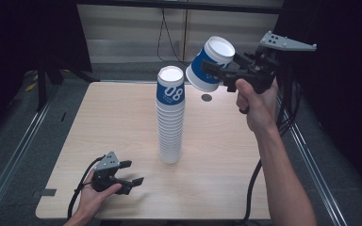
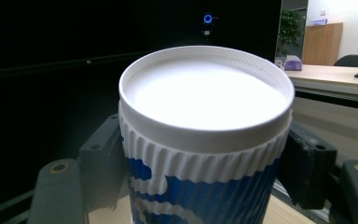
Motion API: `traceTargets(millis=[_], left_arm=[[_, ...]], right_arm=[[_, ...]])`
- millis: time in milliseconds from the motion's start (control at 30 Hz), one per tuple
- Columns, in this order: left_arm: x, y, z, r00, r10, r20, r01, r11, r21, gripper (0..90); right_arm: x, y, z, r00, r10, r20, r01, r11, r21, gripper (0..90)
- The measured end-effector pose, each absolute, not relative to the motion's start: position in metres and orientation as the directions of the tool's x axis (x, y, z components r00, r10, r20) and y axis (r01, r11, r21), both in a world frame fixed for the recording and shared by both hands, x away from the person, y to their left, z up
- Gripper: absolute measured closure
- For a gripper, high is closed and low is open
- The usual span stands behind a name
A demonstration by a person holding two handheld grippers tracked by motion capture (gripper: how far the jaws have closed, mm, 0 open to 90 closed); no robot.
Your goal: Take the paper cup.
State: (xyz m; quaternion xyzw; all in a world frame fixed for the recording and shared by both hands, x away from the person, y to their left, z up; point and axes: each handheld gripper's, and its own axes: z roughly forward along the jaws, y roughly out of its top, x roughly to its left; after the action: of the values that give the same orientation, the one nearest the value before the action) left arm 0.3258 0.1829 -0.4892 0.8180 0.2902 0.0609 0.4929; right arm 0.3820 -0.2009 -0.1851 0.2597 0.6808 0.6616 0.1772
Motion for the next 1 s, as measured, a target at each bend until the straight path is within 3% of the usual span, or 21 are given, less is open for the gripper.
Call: traceTargets(millis=[400, 1000], left_arm=[[0.324, 0.179, -0.486, 0.835, 0.537, -0.118, 0.366, -0.382, 0.849, 17.6], [0.322, 0.178, -0.483, 0.833, 0.527, -0.166, 0.383, -0.334, 0.861, 17.6]], right_arm=[[0.375, -0.21, -0.212, -0.798, 0.593, 0.106, 0.164, 0.044, 0.985, 27.2], [0.366, -0.206, -0.27, -0.795, 0.591, 0.134, 0.24, 0.105, 0.965, 27.4]])
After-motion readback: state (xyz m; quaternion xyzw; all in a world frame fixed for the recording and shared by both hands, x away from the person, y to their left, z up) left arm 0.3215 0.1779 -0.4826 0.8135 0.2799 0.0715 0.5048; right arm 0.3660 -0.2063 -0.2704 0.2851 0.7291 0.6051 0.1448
